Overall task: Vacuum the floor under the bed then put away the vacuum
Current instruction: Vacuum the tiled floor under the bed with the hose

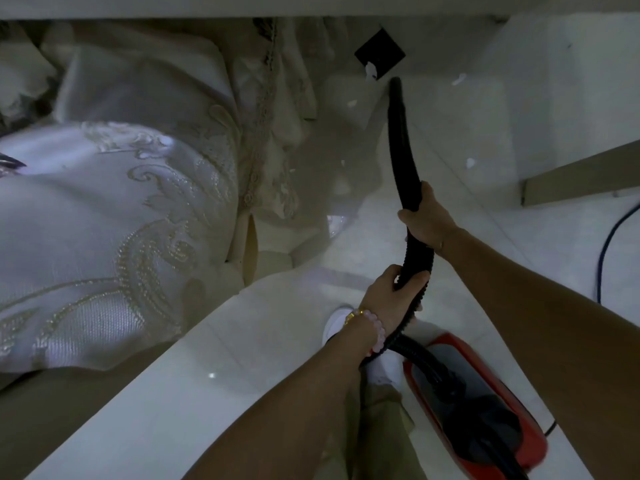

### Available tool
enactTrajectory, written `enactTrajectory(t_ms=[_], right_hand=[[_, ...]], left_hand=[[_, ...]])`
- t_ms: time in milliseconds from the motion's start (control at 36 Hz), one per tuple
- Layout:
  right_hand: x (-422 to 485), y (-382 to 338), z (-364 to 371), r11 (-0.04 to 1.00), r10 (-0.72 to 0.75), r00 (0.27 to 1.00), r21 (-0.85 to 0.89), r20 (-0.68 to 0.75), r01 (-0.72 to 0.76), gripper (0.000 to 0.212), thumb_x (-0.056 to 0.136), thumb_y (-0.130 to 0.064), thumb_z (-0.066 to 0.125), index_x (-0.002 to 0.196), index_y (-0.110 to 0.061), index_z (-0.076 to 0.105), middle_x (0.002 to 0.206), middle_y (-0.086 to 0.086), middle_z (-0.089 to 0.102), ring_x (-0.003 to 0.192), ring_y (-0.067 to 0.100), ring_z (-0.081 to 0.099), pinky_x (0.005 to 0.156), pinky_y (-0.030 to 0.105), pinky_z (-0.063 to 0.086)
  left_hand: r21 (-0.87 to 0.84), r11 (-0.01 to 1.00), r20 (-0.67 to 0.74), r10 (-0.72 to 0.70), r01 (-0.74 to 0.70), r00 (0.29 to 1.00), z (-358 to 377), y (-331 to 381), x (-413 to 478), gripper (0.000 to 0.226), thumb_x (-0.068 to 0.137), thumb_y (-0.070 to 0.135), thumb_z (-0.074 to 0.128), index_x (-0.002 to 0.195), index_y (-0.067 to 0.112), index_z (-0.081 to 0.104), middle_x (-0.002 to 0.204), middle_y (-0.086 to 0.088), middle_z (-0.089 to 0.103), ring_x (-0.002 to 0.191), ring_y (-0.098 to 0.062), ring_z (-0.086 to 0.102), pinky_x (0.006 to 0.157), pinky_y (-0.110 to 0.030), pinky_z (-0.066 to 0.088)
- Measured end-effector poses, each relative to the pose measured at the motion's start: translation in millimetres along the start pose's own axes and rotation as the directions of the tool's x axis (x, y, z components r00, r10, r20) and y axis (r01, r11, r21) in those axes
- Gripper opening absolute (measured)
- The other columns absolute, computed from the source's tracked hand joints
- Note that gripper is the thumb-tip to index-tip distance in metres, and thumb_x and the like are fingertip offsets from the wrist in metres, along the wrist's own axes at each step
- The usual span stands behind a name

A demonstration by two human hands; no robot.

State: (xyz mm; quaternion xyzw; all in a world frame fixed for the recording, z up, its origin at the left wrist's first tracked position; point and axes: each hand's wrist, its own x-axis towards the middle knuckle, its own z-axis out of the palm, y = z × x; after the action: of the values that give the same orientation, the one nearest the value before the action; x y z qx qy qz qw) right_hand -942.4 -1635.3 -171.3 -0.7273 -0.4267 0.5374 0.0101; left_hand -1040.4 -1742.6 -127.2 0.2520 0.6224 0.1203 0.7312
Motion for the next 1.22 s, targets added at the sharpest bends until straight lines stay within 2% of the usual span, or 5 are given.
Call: enactTrajectory(t_ms=[306,639,722,944,1222], right_hand=[[-3,4,-10,0.999,-0.03,0.999,0.03,0.035,0.029,0.058,0.088,-0.01,0.049,0.14,-0.021,0.027,0.097,0.014,0.053,0.086,0.043,0.06,0.082,0.06,0.052],[1,-15,-6,0.978,-0.174,0.967,-0.082,0.186,0.191,0.067,0.09,-0.01,0.048,0.148,-0.025,0.018,0.101,0.01,0.052,0.077,0.029,0.054,0.079,0.045,0.052],[5,-21,-4,0.975,-0.165,0.972,-0.12,0.17,0.187,0.068,0.09,-0.013,0.048,0.149,-0.028,0.016,0.103,0.014,0.055,0.079,0.032,0.058,0.081,0.048,0.053],[13,-17,-7,0.983,-0.088,0.995,-0.155,0.05,0.094,0.069,0.091,-0.015,0.047,0.15,-0.022,0.012,0.115,0.02,0.059,0.087,0.034,0.058,0.071,0.035,0.042],[15,-8,-16,0.99,-0.078,0.996,-0.117,-0.032,0.074,0.057,0.089,-0.011,0.048,0.141,-0.015,0.025,0.097,0.012,0.052,0.079,0.03,0.053,0.061,0.03,0.037]], left_hand=[[0.02,1.0,0.034,-0.008,0.007,0.999,7,6,-3,0.032,0.09,0.046,0.055,0.103,0.017,0.052,0.07,-0.003,0.064,0.056,-0.02,0.057,0.055,-0.027,0.047],[-0.101,0.995,0.005,-0.01,0.011,1.0,7,10,-2,0.02,0.09,0.043,0.055,0.09,0.023,0.05,0.066,-0.001,0.061,0.05,-0.014,0.055,0.048,-0.022,0.047],[-0.111,0.994,-0.015,-0.008,0.007,1.0,5,14,-1,0.022,0.09,0.044,0.055,0.092,0.022,0.05,0.067,-0.002,0.062,0.048,-0.014,0.055,0.048,-0.022,0.047],[-0.081,0.997,0.032,-0.002,0.005,0.999,-5,22,4,0.021,0.092,0.043,0.053,0.088,0.022,0.051,0.067,-0.004,0.062,0.046,-0.014,0.055,0.047,-0.022,0.047],[-0.075,0.997,0.049,-0.022,0.025,0.999,2,25,8,0.024,0.091,0.044,0.054,0.089,0.02,0.052,0.066,-0.004,0.061,0.042,-0.01,0.054,0.046,-0.023,0.043]])
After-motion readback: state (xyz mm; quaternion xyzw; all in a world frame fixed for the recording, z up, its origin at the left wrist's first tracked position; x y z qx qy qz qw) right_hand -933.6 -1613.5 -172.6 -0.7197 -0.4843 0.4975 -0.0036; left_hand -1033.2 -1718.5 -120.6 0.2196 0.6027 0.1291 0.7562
